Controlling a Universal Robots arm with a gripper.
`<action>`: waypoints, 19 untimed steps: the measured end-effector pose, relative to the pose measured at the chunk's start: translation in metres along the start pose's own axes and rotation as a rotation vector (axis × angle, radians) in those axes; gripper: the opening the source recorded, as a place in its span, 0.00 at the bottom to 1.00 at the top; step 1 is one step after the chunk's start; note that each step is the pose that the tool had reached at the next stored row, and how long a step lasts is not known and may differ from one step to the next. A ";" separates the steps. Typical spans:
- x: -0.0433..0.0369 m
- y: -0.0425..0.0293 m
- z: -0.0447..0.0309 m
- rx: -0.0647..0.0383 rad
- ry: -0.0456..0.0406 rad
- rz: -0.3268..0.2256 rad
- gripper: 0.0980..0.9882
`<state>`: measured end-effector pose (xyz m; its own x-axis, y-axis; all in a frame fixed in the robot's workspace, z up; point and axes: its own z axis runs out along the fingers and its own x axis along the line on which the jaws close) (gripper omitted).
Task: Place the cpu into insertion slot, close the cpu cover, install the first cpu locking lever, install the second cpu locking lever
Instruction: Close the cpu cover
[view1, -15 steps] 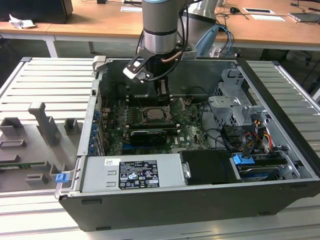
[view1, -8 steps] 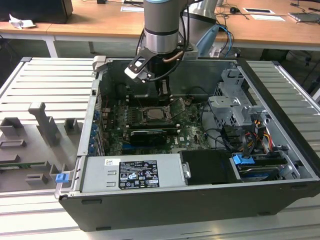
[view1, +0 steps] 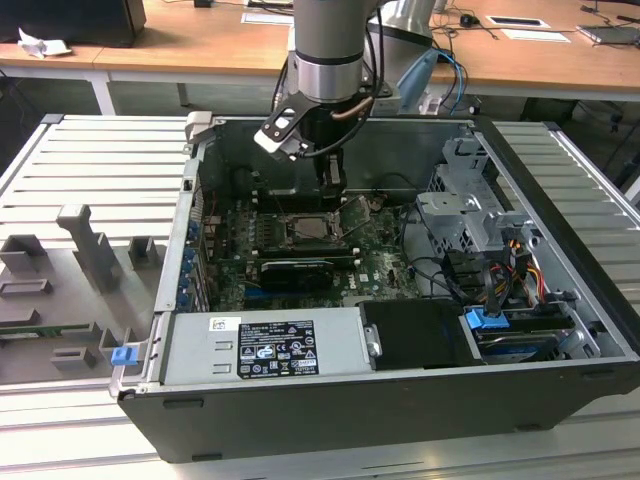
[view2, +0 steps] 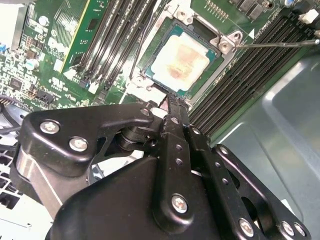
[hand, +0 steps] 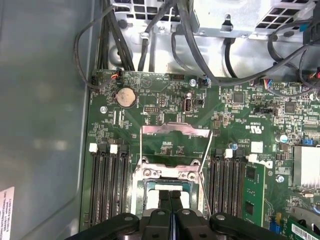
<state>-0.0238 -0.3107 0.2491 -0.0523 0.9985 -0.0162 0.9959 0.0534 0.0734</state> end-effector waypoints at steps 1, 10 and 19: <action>-0.0001 0.0007 -0.0001 0.000 -0.0001 0.000 0.01; -0.0003 0.0066 0.0002 0.000 -0.0002 0.000 0.01; -0.0007 0.0143 0.0007 0.000 -0.0003 0.000 0.01</action>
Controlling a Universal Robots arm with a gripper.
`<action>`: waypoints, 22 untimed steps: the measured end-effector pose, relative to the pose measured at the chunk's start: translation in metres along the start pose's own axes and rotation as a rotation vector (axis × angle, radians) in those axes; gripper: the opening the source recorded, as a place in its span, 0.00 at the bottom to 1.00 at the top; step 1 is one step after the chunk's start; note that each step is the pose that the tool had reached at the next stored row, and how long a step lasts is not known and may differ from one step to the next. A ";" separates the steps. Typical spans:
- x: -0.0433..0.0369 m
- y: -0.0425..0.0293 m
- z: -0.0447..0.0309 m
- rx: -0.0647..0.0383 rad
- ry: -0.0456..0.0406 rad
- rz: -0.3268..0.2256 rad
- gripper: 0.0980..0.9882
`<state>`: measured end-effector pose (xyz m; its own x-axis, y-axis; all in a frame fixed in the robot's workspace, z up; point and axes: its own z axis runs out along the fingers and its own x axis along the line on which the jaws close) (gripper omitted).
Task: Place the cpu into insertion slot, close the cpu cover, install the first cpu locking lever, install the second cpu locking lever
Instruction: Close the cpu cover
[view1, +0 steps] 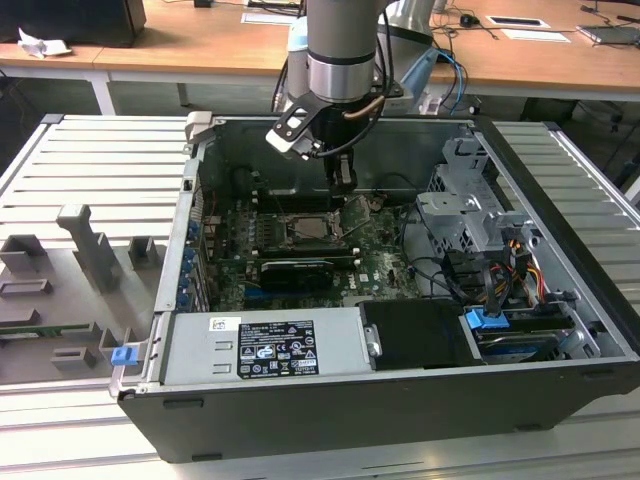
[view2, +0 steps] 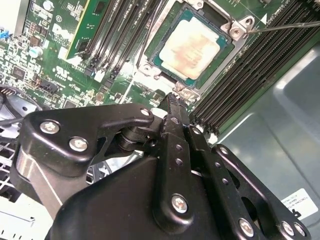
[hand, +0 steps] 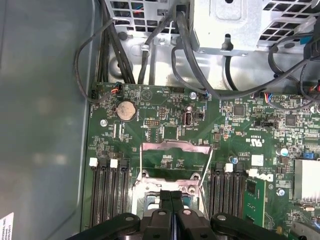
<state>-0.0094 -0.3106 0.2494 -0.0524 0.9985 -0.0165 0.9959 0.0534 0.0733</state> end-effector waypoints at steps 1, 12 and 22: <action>0.0000 0.0007 0.0001 0.000 0.0000 0.000 0.01; 0.0000 0.0087 -0.0019 0.000 -0.0008 0.000 0.01; 0.0003 0.0142 -0.0087 0.000 -0.0020 0.000 0.01</action>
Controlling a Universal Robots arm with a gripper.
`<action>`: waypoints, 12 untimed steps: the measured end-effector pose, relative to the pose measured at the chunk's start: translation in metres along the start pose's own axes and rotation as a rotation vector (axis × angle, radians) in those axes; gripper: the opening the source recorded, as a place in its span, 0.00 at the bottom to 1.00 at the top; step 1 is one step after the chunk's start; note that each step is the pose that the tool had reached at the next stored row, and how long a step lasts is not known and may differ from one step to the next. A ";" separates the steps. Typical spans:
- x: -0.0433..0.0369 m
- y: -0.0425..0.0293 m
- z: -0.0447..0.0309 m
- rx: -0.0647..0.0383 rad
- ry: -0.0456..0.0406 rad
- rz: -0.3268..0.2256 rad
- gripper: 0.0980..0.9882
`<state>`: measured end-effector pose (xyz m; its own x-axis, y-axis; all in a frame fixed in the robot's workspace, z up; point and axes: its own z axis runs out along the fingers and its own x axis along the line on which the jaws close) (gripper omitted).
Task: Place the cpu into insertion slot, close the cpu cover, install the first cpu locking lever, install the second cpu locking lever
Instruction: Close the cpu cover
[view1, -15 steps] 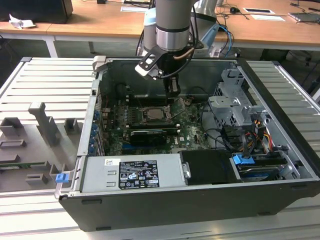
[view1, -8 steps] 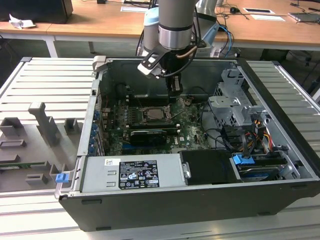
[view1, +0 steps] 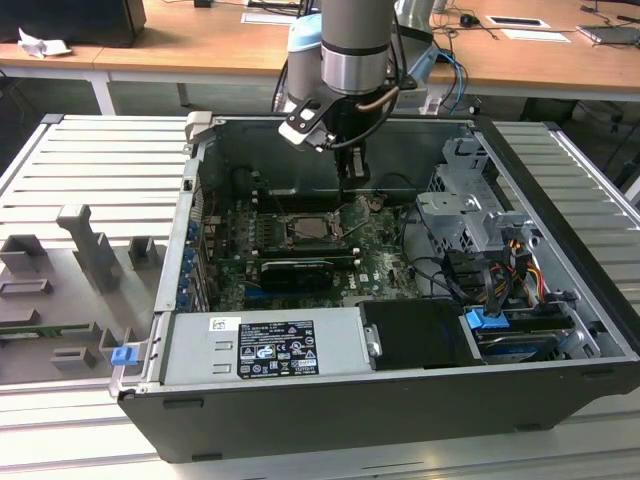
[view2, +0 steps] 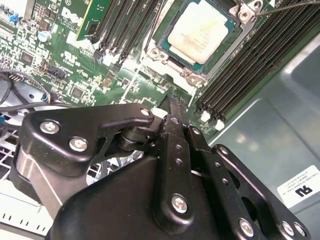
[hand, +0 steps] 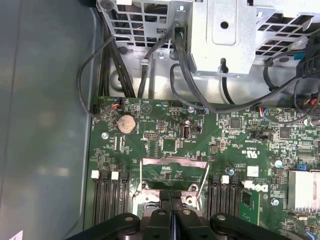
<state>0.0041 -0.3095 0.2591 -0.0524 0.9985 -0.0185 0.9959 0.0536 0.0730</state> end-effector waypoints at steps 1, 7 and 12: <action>-0.0001 0.0012 -0.0004 0.000 0.0002 0.000 0.01; -0.0007 0.0123 0.0002 0.000 -0.0001 0.000 0.01; -0.0010 0.0183 0.0007 0.000 0.0002 0.000 0.01</action>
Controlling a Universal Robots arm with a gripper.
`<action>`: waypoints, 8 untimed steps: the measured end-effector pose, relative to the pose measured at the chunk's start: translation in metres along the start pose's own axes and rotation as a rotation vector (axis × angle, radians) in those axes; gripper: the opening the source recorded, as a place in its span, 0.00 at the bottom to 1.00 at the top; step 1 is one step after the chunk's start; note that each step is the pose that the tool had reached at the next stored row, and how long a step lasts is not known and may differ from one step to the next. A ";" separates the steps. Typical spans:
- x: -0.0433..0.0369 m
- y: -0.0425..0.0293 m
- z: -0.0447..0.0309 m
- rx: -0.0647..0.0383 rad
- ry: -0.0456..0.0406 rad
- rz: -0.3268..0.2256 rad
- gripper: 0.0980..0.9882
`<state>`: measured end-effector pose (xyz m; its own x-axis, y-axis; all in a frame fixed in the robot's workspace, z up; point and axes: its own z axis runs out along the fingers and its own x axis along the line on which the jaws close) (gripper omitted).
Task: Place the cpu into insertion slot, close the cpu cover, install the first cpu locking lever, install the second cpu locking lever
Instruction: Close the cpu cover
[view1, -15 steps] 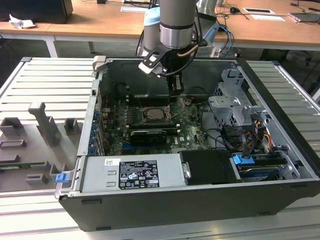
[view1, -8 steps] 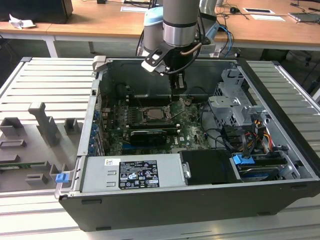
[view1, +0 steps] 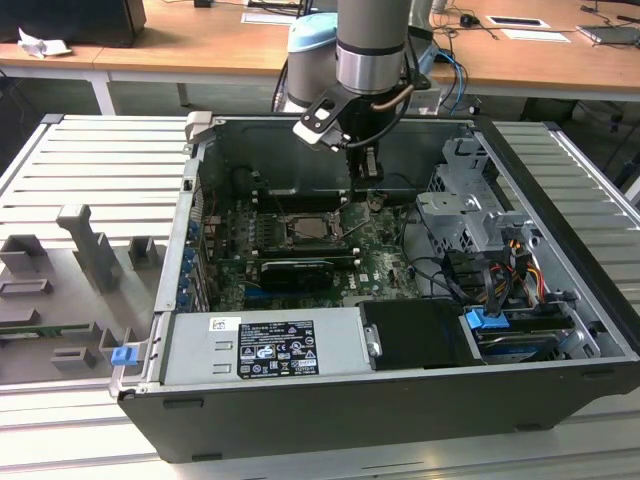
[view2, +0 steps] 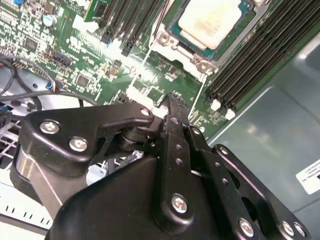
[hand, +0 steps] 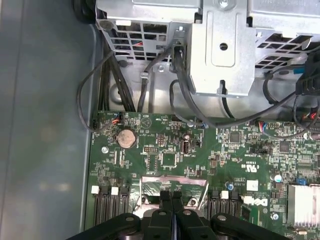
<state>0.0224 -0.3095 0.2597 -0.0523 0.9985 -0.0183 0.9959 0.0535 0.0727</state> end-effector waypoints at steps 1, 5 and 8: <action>-0.0003 0.0033 0.0002 0.001 0.0000 0.000 0.01; -0.0020 0.0187 0.0013 0.008 0.0003 0.000 0.01; -0.0029 0.0253 0.0019 0.010 0.0004 0.000 0.01</action>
<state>0.0479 -0.3110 0.2597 -0.0526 0.9985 -0.0180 0.9966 0.0536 0.0631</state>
